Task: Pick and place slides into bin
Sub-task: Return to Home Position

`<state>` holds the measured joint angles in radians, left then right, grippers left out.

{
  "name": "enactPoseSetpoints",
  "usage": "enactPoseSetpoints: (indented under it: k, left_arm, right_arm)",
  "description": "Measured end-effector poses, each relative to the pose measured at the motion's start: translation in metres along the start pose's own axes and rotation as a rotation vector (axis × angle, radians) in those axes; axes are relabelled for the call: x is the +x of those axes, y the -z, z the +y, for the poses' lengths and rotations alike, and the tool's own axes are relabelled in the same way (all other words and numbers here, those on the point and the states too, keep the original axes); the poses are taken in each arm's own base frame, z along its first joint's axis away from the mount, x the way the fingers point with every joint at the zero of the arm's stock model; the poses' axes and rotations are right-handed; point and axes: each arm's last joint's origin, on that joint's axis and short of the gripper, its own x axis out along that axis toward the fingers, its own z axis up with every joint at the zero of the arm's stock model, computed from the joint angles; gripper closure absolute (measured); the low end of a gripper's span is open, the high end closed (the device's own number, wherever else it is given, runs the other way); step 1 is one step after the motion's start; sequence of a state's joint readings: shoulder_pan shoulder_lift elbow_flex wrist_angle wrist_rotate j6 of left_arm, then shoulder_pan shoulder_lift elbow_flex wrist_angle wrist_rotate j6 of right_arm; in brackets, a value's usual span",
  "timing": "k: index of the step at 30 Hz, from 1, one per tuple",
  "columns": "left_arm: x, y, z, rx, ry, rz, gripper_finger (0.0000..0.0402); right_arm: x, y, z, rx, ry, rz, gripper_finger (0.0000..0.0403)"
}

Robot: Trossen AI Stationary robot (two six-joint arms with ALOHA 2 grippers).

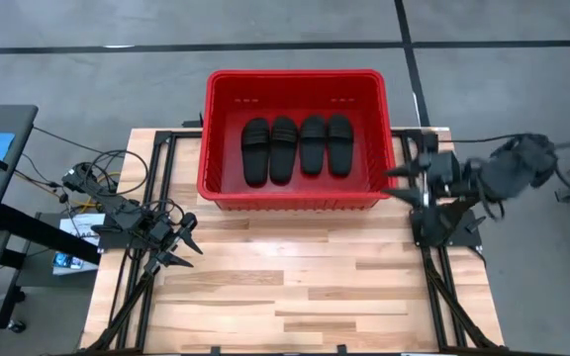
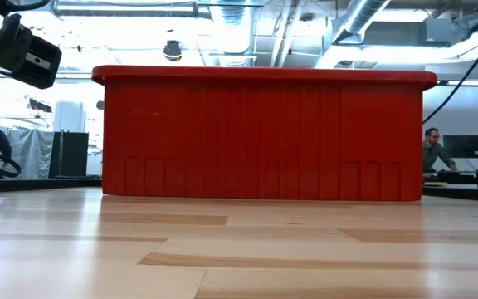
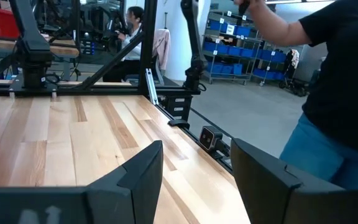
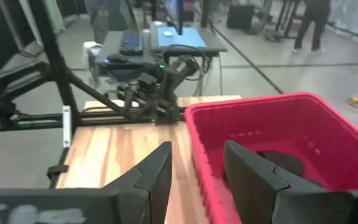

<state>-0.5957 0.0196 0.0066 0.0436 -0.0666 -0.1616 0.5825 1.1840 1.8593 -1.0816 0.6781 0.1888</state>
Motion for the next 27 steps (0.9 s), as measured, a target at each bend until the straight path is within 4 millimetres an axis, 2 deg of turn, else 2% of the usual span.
enactPoseSetpoints:
  k: [7, 11, 15, 20, 27]
  left_arm:
    - [0.000, 0.000, 0.000, 0.000, 0.000, 0.001, 0.0223]
    - [0.000, 0.000, 0.000, 0.000, 0.000, 0.000, 0.0223]
    - [0.000, 0.000, 0.000, 0.000, 0.000, 0.000, 0.0223]
    - [0.000, 0.000, 0.000, 0.000, 0.000, 0.000, 0.0223]
    - [0.000, 0.000, 0.000, 0.000, 0.000, 0.000, 0.0223]
  right_arm:
    - [-0.004, 0.046, 0.029, -0.039, -0.109, -0.094, 0.0267]
    - [-0.007, 0.060, 0.037, -0.138, -0.286, -0.161, 0.0267]
    - [-0.008, 0.074, 0.039, -0.166, -0.497, -0.185, 0.0267]
    - [0.000, 0.106, 0.043, -0.168, -0.612, -0.154, 0.0267]
    - [0.011, 0.155, 0.046, -0.183, -0.735, -0.339, 0.0267]
